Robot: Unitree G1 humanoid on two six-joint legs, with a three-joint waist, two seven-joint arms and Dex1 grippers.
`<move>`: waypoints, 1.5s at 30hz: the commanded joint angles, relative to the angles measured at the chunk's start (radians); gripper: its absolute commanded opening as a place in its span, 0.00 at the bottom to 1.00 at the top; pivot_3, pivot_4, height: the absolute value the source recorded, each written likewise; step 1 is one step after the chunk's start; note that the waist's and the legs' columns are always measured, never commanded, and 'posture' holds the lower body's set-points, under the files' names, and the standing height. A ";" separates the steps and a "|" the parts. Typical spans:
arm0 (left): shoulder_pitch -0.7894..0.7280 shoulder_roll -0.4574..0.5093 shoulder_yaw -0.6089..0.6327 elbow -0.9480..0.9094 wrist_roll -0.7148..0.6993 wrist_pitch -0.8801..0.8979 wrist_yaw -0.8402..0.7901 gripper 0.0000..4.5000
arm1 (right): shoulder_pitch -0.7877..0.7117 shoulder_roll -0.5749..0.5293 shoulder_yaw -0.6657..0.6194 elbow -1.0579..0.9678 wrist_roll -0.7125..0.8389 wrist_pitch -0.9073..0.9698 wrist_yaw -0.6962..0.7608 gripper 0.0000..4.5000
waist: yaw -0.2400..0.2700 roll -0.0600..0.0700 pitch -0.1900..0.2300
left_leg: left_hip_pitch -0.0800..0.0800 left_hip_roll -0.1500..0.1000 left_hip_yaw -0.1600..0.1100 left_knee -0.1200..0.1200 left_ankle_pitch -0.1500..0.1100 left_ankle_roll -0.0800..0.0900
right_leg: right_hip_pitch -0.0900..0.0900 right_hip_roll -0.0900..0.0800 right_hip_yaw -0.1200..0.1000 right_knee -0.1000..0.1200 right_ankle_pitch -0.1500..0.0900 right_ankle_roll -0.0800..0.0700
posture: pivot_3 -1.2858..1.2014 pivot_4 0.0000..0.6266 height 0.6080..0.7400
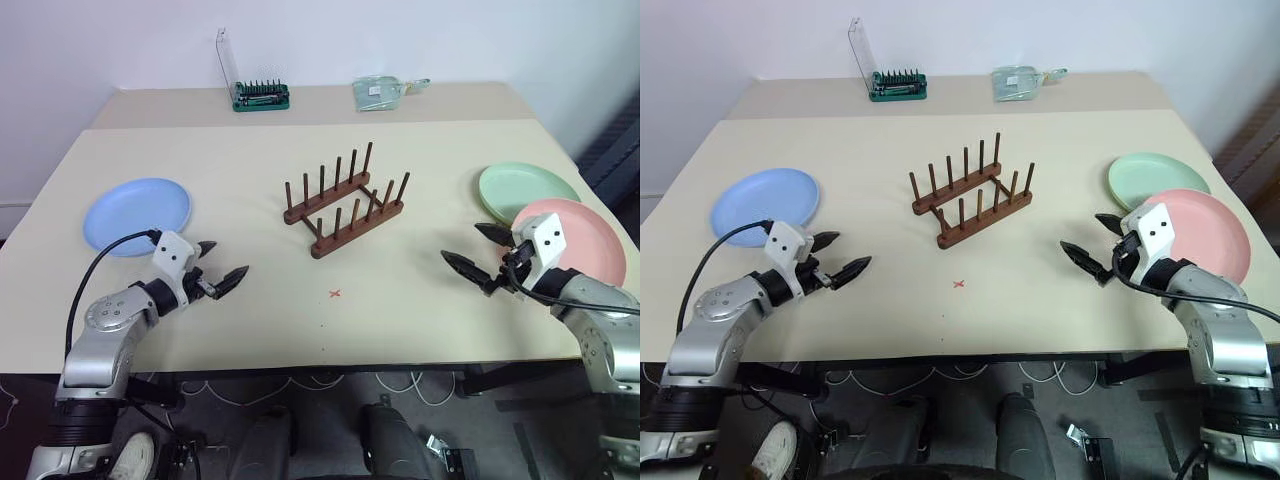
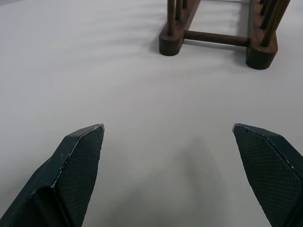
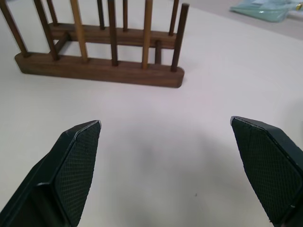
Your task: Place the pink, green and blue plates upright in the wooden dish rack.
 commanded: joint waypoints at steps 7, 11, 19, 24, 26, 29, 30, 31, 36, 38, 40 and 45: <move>0.007 -0.022 -0.011 -0.040 0.007 -0.010 0.014 0.99 | -0.063 -0.011 -0.015 -0.015 -0.001 -0.006 -0.009 1.00 | 0.002 0.000 0.000 | 0.000 0.000 0.000 0.000 0.000 0.000 | 0.000 0.000 0.000 0.000 0.000 0.000 | 0.52 0.24 1.00; 0.018 -0.022 -0.023 -0.046 0.017 -0.015 0.012 0.99 | -0.066 -0.003 0.006 -0.008 -0.013 -0.018 -0.004 1.00 | 0.002 0.000 0.000 | 0.000 0.000 0.000 0.000 0.000 0.000 | 0.000 0.000 0.000 0.000 0.000 0.000 | 0.52 0.24 1.00; -0.008 -0.022 -0.050 -0.031 -0.023 0.006 -0.048 0.99 | -0.030 0.026 0.012 -0.031 -0.024 -0.038 -0.019 1.00 | 0.002 0.000 0.000 | 0.000 0.000 0.000 0.000 0.000 0.000 | 0.000 0.000 0.000 0.000 0.000 0.000 | 0.52 0.24 1.00; -0.072 -0.011 -0.171 0.032 0.058 -0.039 -0.137 0.99 | -0.010 0.039 0.003 -0.076 -0.018 -0.028 -0.043 1.00 | 0.002 0.000 0.000 | 0.000 0.000 0.000 0.000 0.000 0.000 | 0.000 0.000 0.000 0.000 0.000 0.000 | 0.52 0.24 1.00; -0.121 -0.043 -0.223 0.082 0.080 -0.061 -0.154 0.99 | 0.002 0.043 -0.002 -0.089 -0.016 -0.027 -0.051 1.00 | 0.004 0.000 0.000 | 0.000 0.000 0.000 0.000 0.000 0.000 | 0.000 0.000 0.000 0.000 0.000 0.000 | 0.52 0.24 1.00; -0.174 -0.096 -0.264 0.165 0.097 -0.097 -0.167 0.99 | 0.020 0.050 0.005 -0.107 -0.027 -0.027 -0.064 1.00 | 0.003 0.000 0.000 | 0.000 -0.001 0.000 0.000 0.000 0.000 | 0.000 0.000 0.000 -0.001 0.000 0.000 | 0.52 0.24 1.00; -0.198 -0.118 -0.287 0.211 0.124 -0.123 -0.159 0.99 | 0.022 0.054 0.009 -0.114 -0.029 -0.026 -0.069 1.00 | 0.003 0.000 0.000 | 0.000 -0.001 0.000 0.000 0.000 0.000 | 0.000 0.000 0.000 -0.001 0.000 0.000 | 0.52 0.24 1.00; -0.226 -0.137 -0.313 0.262 0.163 -0.152 -0.141 0.99 | 0.024 0.058 0.012 -0.121 -0.028 -0.026 -0.074 1.00 | 0.004 0.000 0.000 | 0.000 -0.001 0.000 0.000 0.000 0.000 | 0.000 0.000 0.000 0.000 0.000 0.000 | 0.52 0.24 1.00; -0.320 -0.228 -0.328 0.401 0.178 -0.181 -0.133 0.99 | 0.031 0.070 0.015 -0.138 -0.030 -0.027 -0.095 1.00 | 0.004 0.002 -0.001 | 0.000 -0.001 0.000 0.003 0.000 0.000 | 0.002 0.000 0.000 0.000 0.000 0.001 | 0.52 0.24 1.00; -0.358 -0.267 -0.338 0.461 0.197 -0.203 -0.117 0.99 | 0.043 0.077 0.014 -0.147 -0.030 -0.030 -0.102 1.00 | 0.004 0.002 -0.002 | 0.000 -0.001 0.000 0.002 0.000 0.001 | 0.002 0.000 0.000 0.000 0.000 0.001 | 0.52 0.24 1.00; -0.394 -0.303 -0.339 0.528 0.216 -0.226 -0.093 0.99 | 0.061 0.084 0.018 -0.159 -0.034 -0.036 -0.110 1.00 | 0.011 0.002 -0.002 | 0.000 -0.001 -0.001 0.003 0.000 0.001 | 0.002 0.000 0.000 0.000 0.000 0.001 | 0.52 0.24 1.00; -0.408 -0.318 -0.329 0.577 0.230 -0.276 -0.102 0.57 | 0.081 0.093 0.024 -0.181 -0.041 -0.036 -0.124 1.00 | 0.015 0.004 -0.003 | 0.001 -0.002 0.000 0.003 0.000 0.001 | 0.003 0.000 0.000 0.000 0.000 0.002 | 0.52 0.24 1.00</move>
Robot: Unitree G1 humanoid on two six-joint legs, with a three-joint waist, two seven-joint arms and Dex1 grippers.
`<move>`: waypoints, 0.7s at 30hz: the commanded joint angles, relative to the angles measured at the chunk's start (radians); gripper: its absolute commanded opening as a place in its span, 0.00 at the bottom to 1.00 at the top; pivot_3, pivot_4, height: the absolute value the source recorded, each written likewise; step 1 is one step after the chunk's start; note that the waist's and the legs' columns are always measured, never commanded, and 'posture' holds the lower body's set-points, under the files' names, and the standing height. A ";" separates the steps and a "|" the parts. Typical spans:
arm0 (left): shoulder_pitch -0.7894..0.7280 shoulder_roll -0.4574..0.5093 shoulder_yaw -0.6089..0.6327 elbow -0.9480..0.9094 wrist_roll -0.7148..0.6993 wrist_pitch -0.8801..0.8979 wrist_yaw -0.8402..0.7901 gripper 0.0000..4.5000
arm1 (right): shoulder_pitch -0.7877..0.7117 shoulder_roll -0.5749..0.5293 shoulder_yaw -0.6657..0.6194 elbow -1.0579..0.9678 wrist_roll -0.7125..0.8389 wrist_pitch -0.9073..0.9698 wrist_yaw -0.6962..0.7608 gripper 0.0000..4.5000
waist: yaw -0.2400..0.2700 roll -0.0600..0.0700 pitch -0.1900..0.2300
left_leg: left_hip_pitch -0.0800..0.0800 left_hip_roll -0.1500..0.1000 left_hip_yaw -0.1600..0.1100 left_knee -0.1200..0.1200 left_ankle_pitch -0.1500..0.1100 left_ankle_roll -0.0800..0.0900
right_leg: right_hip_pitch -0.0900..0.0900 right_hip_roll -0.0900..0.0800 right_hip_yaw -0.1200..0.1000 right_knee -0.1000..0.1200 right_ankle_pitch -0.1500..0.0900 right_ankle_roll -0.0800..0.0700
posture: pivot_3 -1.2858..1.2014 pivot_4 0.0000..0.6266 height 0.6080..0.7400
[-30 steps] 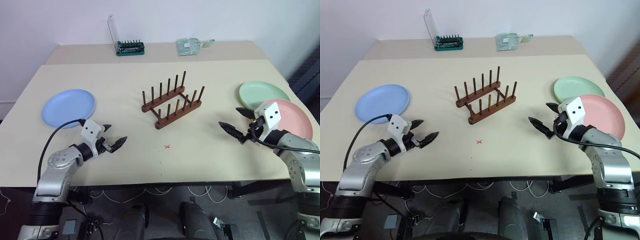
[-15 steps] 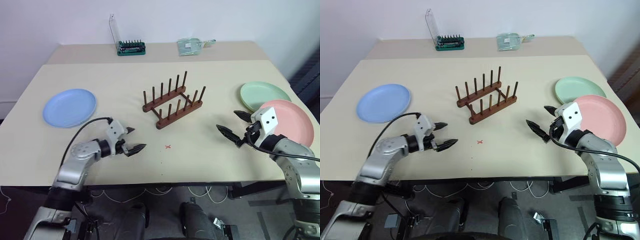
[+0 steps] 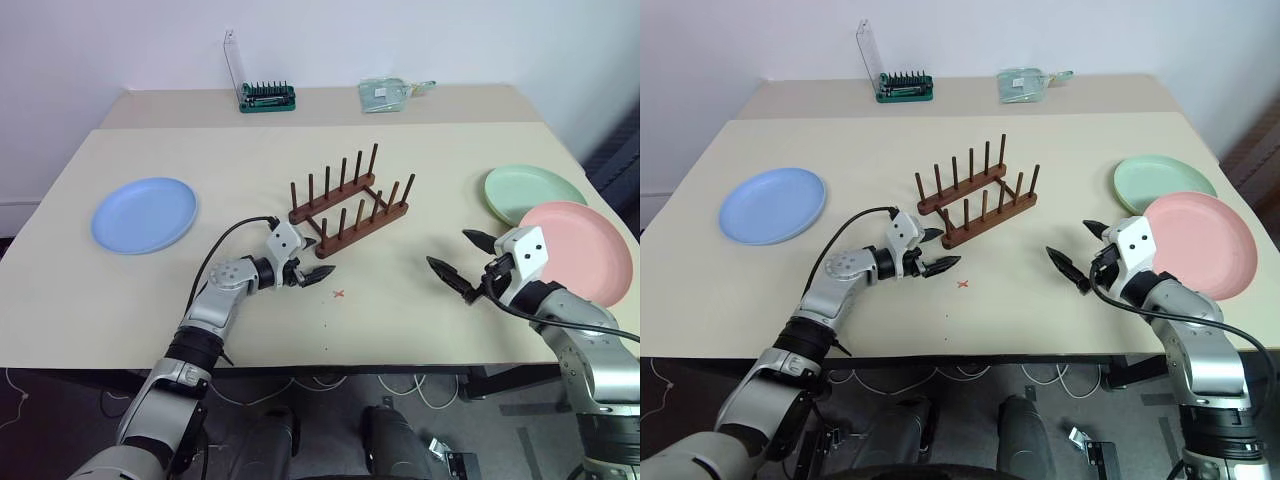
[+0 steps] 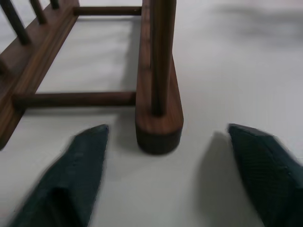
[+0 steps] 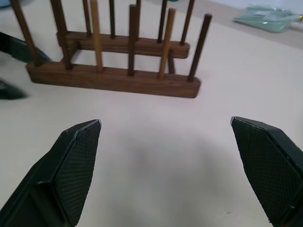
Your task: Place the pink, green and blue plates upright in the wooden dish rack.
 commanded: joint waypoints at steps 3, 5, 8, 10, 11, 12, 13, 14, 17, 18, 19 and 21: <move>0.008 -0.005 -0.006 0.045 0.022 -0.030 -0.002 0.23 | 0.014 0.004 -0.009 -0.064 0.000 -0.012 -0.015 1.00 | 0.004 0.001 -0.001 | 0.000 0.000 0.000 0.000 0.000 0.000 | 0.000 0.000 0.000 0.000 0.000 0.000 | 0.52 0.24 1.00; 0.007 -0.004 -0.008 0.047 0.028 -0.041 -0.003 0.15 | 0.018 0.002 -0.004 -0.069 0.001 -0.006 -0.014 1.00 | 0.005 0.001 -0.001 | 0.000 0.000 0.000 0.000 0.000 0.000 | 0.000 0.000 0.000 0.000 0.000 0.000 | 0.52 0.24 1.00; 0.004 0.001 -0.019 0.049 0.039 -0.059 -0.015 0.15 | 0.035 -0.010 -0.001 -0.088 0.024 0.021 0.010 1.00 | 0.005 0.001 -0.001 | 0.000 0.000 0.000 0.000 0.000 0.000 | 0.000 0.000 0.000 0.000 0.000 0.000 | 0.52 0.24 1.00; -0.004 0.004 -0.026 0.057 0.044 -0.079 -0.035 0.15 | 0.072 -0.036 -0.002 -0.110 0.045 0.046 0.053 1.00 | 0.006 0.001 -0.001 | 0.000 0.000 0.000 0.000 0.000 0.000 | 0.000 0.000 0.000 0.000 0.000 0.000 | 0.52 0.24 1.00; -0.008 0.004 -0.027 0.057 0.040 -0.086 -0.053 0.15 | 0.095 -0.050 -0.004 -0.122 0.054 0.057 0.078 1.00 | 0.008 0.001 -0.001 | 0.000 0.000 0.000 0.000 0.000 0.000 | 0.000 0.000 0.000 0.000 0.000 0.000 | 0.52 0.24 1.00; -0.011 0.004 -0.026 0.058 0.036 -0.091 -0.067 0.15 | 0.109 -0.060 -0.005 -0.130 0.060 0.065 0.093 1.00 | 0.008 0.001 -0.001 | 0.000 0.000 0.000 0.000 0.000 0.000 | 0.000 0.000 0.000 0.000 0.000 0.001 | 0.52 0.24 1.00; -0.009 0.008 -0.038 0.039 0.022 -0.089 -0.119 0.15 | 0.128 -0.070 -0.008 -0.139 0.064 0.074 0.104 1.00 | 0.008 0.001 -0.001 | 0.000 0.000 0.000 0.000 0.000 0.001 | 0.001 0.000 0.000 0.000 0.000 0.001 | 0.52 0.24 1.00; -0.008 0.010 -0.047 0.026 0.012 -0.088 -0.156 0.15 | 0.138 -0.075 -0.009 -0.143 0.066 0.079 0.109 1.00 | 0.007 0.001 -0.001 | 0.000 0.000 0.000 0.000 0.000 0.001 | 0.001 0.000 0.000 0.000 0.000 0.001 | 0.52 0.24 1.00; -0.005 0.013 -0.056 0.009 0.006 -0.095 -0.210 0.15 | 0.150 -0.082 -0.012 -0.151 0.071 0.087 0.113 1.00 | 0.005 0.001 -0.001 | 0.000 0.000 0.000 0.000 0.000 0.001 | 0.000 0.000 0.000 0.000 0.000 0.001 | 0.52 0.24 1.00; -0.004 0.014 -0.059 0.005 0.007 -0.102 -0.222 0.15 | 0.152 -0.083 -0.013 -0.154 0.071 0.089 0.114 1.00 | 0.006 0.001 -0.001 | 0.000 0.000 0.000 0.000 0.000 0.001 | 0.000 0.000 0.000 0.000 0.000 0.001 | 0.52 0.24 1.00; -0.028 0.015 -0.066 0.036 0.017 -0.124 -0.243 0.15 | 0.155 -0.079 -0.010 -0.161 0.066 0.090 0.108 1.00 | 0.007 0.001 -0.001 | 0.000 0.000 0.000 0.000 0.000 0.001 | 0.000 0.000 0.000 0.000 0.000 0.001 | 0.52 0.24 1.00; -0.068 0.016 -0.071 0.098 0.035 -0.154 -0.261 0.15 | 0.157 -0.073 -0.004 -0.174 0.057 0.092 0.096 1.00 | 0.009 0.000 -0.001 | 0.000 0.000 0.000 0.000 0.000 0.001 | 0.000 0.000 0.000 0.000 -0.001 0.001 | 0.52 0.24 1.00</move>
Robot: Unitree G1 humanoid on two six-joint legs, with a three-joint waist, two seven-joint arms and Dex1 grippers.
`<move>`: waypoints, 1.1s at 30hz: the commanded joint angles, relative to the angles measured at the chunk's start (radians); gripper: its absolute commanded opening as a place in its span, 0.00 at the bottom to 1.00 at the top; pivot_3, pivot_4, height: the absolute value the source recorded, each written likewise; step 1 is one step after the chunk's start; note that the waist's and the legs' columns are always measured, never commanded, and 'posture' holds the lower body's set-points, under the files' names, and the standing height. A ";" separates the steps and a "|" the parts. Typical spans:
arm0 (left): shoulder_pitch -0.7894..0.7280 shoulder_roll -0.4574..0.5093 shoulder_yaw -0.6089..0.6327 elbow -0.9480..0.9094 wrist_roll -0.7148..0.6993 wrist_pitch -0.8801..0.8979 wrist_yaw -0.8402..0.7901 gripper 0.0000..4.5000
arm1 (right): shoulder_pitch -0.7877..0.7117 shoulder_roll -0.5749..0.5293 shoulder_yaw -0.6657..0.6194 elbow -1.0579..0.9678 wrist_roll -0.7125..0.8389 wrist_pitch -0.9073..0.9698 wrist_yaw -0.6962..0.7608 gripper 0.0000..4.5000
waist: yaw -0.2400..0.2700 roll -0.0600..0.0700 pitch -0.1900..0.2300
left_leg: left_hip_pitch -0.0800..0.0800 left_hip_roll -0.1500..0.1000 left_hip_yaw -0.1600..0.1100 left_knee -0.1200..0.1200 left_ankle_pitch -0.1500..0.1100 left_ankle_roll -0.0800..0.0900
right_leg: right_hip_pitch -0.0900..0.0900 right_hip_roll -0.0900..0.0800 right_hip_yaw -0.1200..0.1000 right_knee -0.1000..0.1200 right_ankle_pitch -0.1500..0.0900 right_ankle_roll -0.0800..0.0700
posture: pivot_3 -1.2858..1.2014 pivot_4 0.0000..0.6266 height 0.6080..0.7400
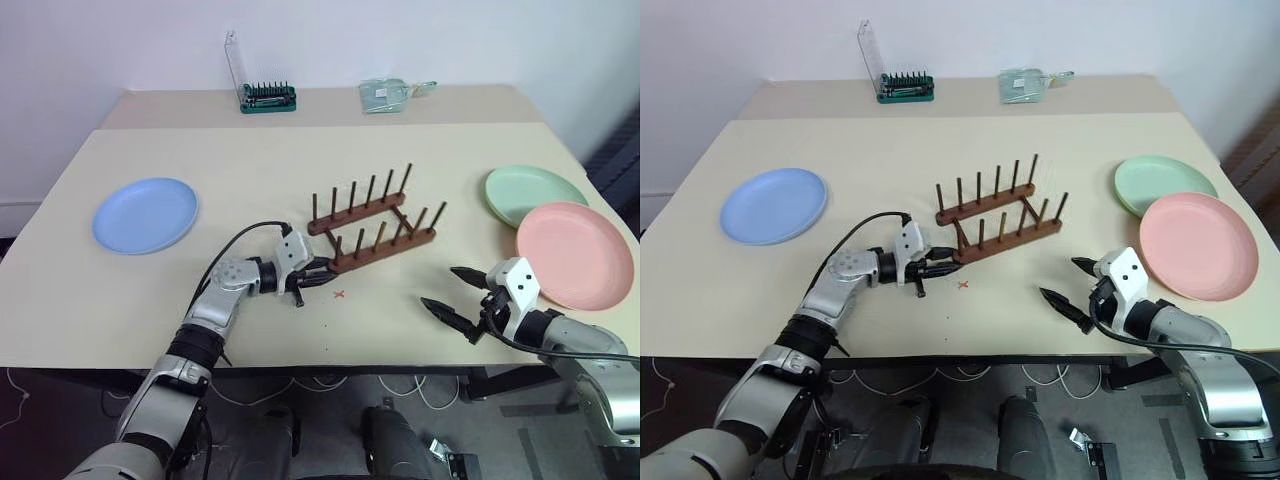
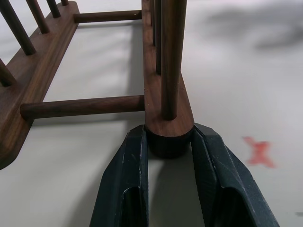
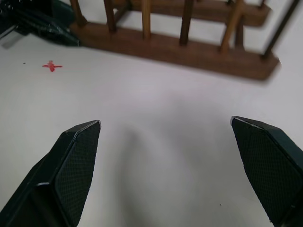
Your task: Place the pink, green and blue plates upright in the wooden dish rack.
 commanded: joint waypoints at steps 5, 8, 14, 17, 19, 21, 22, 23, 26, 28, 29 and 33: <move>-0.109 0.007 0.000 0.190 0.022 -0.060 -0.058 0.38 | 0.001 0.002 -0.008 -0.069 -0.006 -0.002 -0.033 1.00 | 0.003 -0.001 0.000 | 0.000 0.000 0.000 0.000 0.000 0.000 | 0.000 0.000 0.000 0.000 0.000 0.000 | 0.52 0.24 1.00; -0.081 0.078 0.010 0.144 0.035 0.014 -0.068 0.56 | -0.012 0.003 0.002 -0.063 -0.023 0.008 -0.056 1.00 | -0.005 -0.001 0.000 | 0.000 0.000 0.000 0.000 0.000 0.000 | 0.000 0.000 0.000 0.000 0.000 0.001 | 0.52 0.24 1.00; 0.086 0.185 0.019 -0.178 -0.049 0.185 -0.140 0.19 | -0.040 0.000 0.069 -0.010 -0.101 0.011 -0.083 0.48 | -0.032 0.001 -0.001 | 0.003 0.001 0.000 -0.002 0.000 0.000 | 0.000 0.001 0.000 0.002 0.000 0.000 | 0.52 0.24 1.00; 0.151 0.179 -0.019 -0.324 -0.050 0.236 -0.122 0.00 | -0.076 0.010 0.101 0.003 -0.114 0.018 -0.092 0.14 | -0.022 0.001 -0.001 | 0.002 0.001 0.000 -0.001 0.000 0.000 | 0.000 0.000 0.000 0.001 0.000 0.000 | 0.52 0.24 1.00; 0.161 0.152 -0.062 -0.366 -0.019 0.276 -0.088 0.00 | -0.110 0.011 0.137 0.034 -0.167 0.011 -0.121 0.01 | -0.013 0.001 -0.001 | 0.001 0.000 0.000 0.000 0.000 0.000 | 0.001 0.000 0.000 0.001 0.000 0.000 | 0.52 0.24 1.00; 0.163 0.113 -0.081 -0.374 -0.004 0.285 -0.047 0.00 | -0.156 0.020 0.177 0.085 -0.231 -0.002 -0.160 0.01 | -0.005 0.000 -0.001 | 0.001 0.000 0.000 0.000 0.000 0.000 | 0.002 0.000 0.000 0.000 0.000 0.000 | 0.52 0.24 1.00; 0.161 0.096 -0.088 -0.365 0.014 0.273 -0.018 0.00 | -0.181 0.028 0.194 0.112 -0.251 0.001 -0.174 0.01 | -0.001 0.000 -0.001 | 0.001 0.000 0.000 0.000 0.000 0.001 | 0.002 0.000 0.000 -0.001 0.000 0.000 | 0.52 0.24 1.00; 0.159 0.085 -0.093 -0.359 0.028 0.265 0.002 0.00 | -0.197 0.034 0.204 0.130 -0.263 0.002 -0.181 0.01 | 0.001 0.000 -0.001 | 0.001 0.000 0.000 0.000 0.000 0.001 | 0.001 0.000 0.000 -0.001 0.000 0.000 | 0.52 0.24 1.00; 0.150 0.060 -0.092 -0.335 0.055 0.271 0.065 0.00 | -0.248 0.056 0.235 0.195 -0.305 -0.010 -0.205 0.01 | 0.004 0.001 -0.001 | 0.001 0.000 0.000 0.000 0.000 0.001 | 0.001 0.000 0.000 0.000 0.000 0.000 | 0.52 0.24 1.00; 0.131 0.016 -0.067 -0.283 0.079 0.249 0.174 0.00 | -0.309 0.090 0.270 0.267 -0.339 -0.016 -0.229 0.01 | 0.002 0.001 -0.002 | 0.001 0.000 0.000 0.000 0.000 0.000 | 0.001 0.000 0.000 -0.001 0.000 0.000 | 0.52 0.24 1.00; 0.124 0.002 -0.059 -0.260 0.092 0.223 0.216 0.00 | -0.330 0.101 0.283 0.292 -0.354 -0.024 -0.235 0.01 | 0.002 0.001 -0.002 | 0.002 0.000 0.000 0.001 0.000 0.000 | 0.002 0.000 0.000 0.000 0.000 0.000 | 0.52 0.24 1.00; 0.076 -0.017 -0.040 -0.158 0.132 0.173 0.331 0.00 | -0.407 0.135 0.303 0.383 -0.406 -0.059 -0.272 0.01 | -0.004 0.000 -0.003 | 0.004 0.000 0.000 0.001 0.000 0.000 | 0.003 0.000 0.000 0.001 0.000 0.000 | 0.52 0.24 1.00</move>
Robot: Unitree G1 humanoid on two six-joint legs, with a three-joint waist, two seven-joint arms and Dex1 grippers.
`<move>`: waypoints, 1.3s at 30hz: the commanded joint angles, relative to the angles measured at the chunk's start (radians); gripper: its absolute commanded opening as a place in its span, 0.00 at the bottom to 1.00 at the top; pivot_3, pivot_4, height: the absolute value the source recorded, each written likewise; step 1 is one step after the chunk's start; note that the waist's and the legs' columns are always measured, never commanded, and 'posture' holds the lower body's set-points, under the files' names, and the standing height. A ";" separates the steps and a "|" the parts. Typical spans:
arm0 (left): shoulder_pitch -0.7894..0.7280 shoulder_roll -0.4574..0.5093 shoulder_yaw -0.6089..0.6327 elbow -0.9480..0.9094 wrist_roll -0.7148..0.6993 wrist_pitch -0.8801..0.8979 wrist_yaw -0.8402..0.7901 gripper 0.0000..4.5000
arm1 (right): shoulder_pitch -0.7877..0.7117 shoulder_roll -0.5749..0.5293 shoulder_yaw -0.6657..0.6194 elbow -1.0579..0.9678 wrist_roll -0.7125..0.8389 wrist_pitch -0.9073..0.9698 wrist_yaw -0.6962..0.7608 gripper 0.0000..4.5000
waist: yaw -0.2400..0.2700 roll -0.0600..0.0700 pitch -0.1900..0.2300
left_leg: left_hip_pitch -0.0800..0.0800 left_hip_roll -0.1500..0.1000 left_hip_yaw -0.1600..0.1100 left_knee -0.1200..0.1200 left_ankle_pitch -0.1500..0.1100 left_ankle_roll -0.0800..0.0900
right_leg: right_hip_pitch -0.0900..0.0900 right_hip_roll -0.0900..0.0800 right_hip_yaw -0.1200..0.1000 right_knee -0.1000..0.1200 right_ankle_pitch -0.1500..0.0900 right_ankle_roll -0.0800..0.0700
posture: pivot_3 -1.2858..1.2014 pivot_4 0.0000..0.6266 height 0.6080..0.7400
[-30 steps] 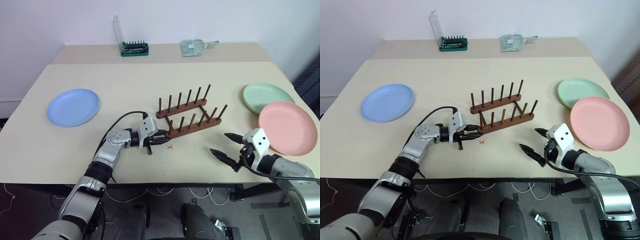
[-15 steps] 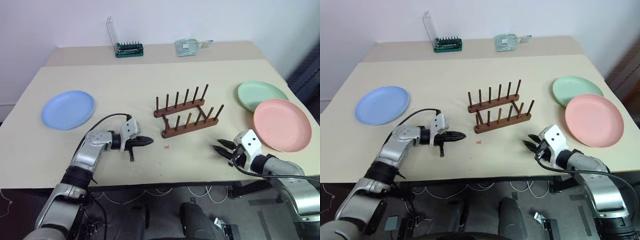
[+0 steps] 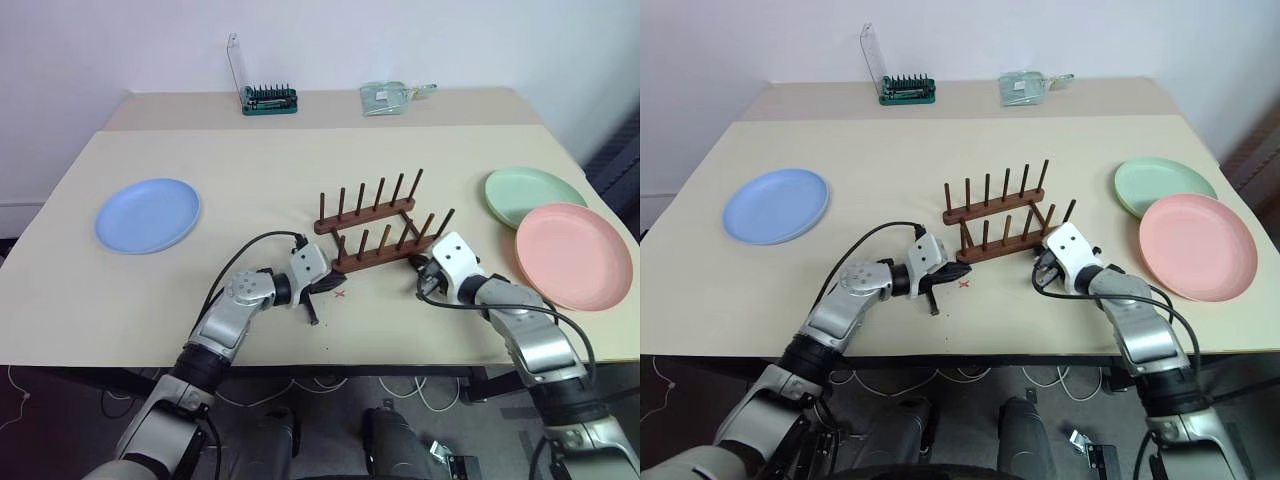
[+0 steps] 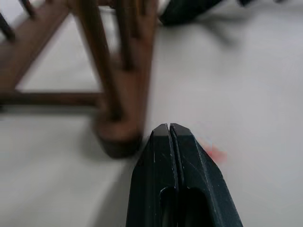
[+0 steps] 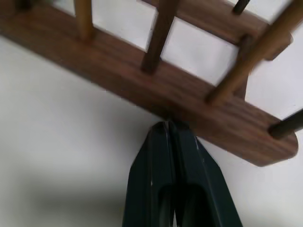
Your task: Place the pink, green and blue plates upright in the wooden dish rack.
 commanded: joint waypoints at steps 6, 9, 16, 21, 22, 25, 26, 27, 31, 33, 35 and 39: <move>-0.070 0.007 0.032 0.178 0.064 -0.062 0.156 0.00 | -0.085 0.033 0.010 0.106 -0.063 -0.057 -0.036 0.01 | -0.018 0.000 -0.001 | 0.000 0.000 0.000 0.000 0.000 0.000 | 0.000 0.000 0.000 0.000 0.000 0.000 | 0.52 0.24 1.00; -0.075 0.009 0.032 0.193 0.060 -0.075 0.157 0.00 | -0.075 0.027 0.004 0.100 -0.068 -0.067 -0.036 0.01 | -0.019 0.000 -0.001 | 0.000 0.000 0.000 -0.001 0.000 0.000 | 0.000 0.000 0.000 0.001 0.000 0.000 | 0.52 0.24 1.00; -0.053 0.038 0.035 0.157 0.050 -0.099 0.133 0.00 | 0.067 -0.153 -0.103 -0.148 -0.047 -0.081 0.074 0.13 | -0.019 0.001 -0.001 | 0.000 0.000 0.000 -0.001 0.000 0.000 | 0.000 0.000 0.000 0.000 0.000 0.000 | 0.52 0.24 1.00; 0.030 0.032 0.041 -0.075 -0.115 -0.128 -0.044 0.00 | 0.245 -0.310 -0.346 -0.315 0.027 0.032 0.156 0.64 | -0.023 0.001 -0.001 | -0.001 0.001 0.000 -0.002 0.000 0.000 | -0.002 0.000 0.000 0.000 0.000 0.001 | 0.52 0.24 1.00; 0.044 0.027 0.029 -0.124 -0.143 -0.119 -0.080 0.00 | 0.278 -0.327 -0.389 -0.318 0.015 0.037 0.149 0.75 | -0.019 0.001 0.000 | -0.002 0.001 0.000 -0.002 0.000 0.000 | -0.002 0.000 0.000 0.000 -0.001 0.001 | 0.52 0.24 1.00; 0.069 0.015 0.011 -0.205 -0.190 -0.099 -0.146 0.00 | 0.329 -0.332 -0.452 -0.325 0.019 0.060 0.136 1.00 | -0.013 0.000 0.000 | -0.004 0.000 0.000 0.000 0.000 0.000 | -0.002 0.000 0.000 -0.001 0.000 0.000 | 0.52 0.24 1.00; 0.071 0.003 -0.007 -0.230 -0.212 -0.063 -0.167 0.00 | 0.355 -0.324 -0.447 -0.314 0.003 0.057 0.124 1.00 | -0.014 0.000 0.000 | -0.004 0.000 0.000 0.000 0.000 0.000 | -0.002 0.000 0.000 -0.001 0.000 0.000 | 0.52 0.24 1.00; 0.072 -0.006 -0.020 -0.248 -0.227 -0.035 -0.181 0.00 | 0.373 -0.318 -0.442 -0.306 -0.010 0.054 0.116 1.00 | -0.014 0.000 0.000 | -0.004 0.000 0.000 0.000 0.000 0.000 | -0.002 0.000 0.000 -0.001 0.000 0.000 | 0.52 0.24 1.00; 0.052 -0.035 -0.026 -0.257 -0.244 0.018 -0.187 0.00 | 0.358 -0.253 -0.397 -0.231 -0.057 0.089 0.015 1.00 | -0.020 0.000 0.000 | -0.004 0.000 0.001 0.000 0.000 0.000 | -0.002 0.000 0.000 -0.001 -0.001 0.000 | 0.52 0.24 1.00; 0.050 -0.034 -0.024 -0.258 -0.237 0.017 -0.188 0.00 | 0.345 -0.237 -0.383 -0.195 -0.078 0.092 -0.016 1.00 | -0.020 0.002 -0.001 | -0.003 0.000 0.001 0.000 0.000 0.000 | -0.002 0.000 0.000 -0.001 0.000 0.000 | 0.52 0.24 1.00; 0.050 -0.030 -0.022 -0.261 -0.232 0.015 -0.187 0.00 | 0.345 -0.238 -0.366 -0.171 -0.092 0.082 -0.026 1.00 | -0.020 0.003 -0.001 | -0.003 0.000 0.001 0.000 0.000 0.000 | -0.003 0.000 0.000 0.000 -0.001 0.000 | 0.52 0.24 1.00; 0.059 -0.015 -0.009 -0.271 -0.235 0.027 -0.177 0.00 | 0.347 -0.238 -0.351 -0.136 -0.102 0.067 -0.029 0.83 | -0.017 0.002 -0.001 | -0.004 0.000 0.001 0.000 0.000 0.000 | -0.002 0.000 0.000 -0.001 -0.001 0.000 | 0.52 0.24 1.00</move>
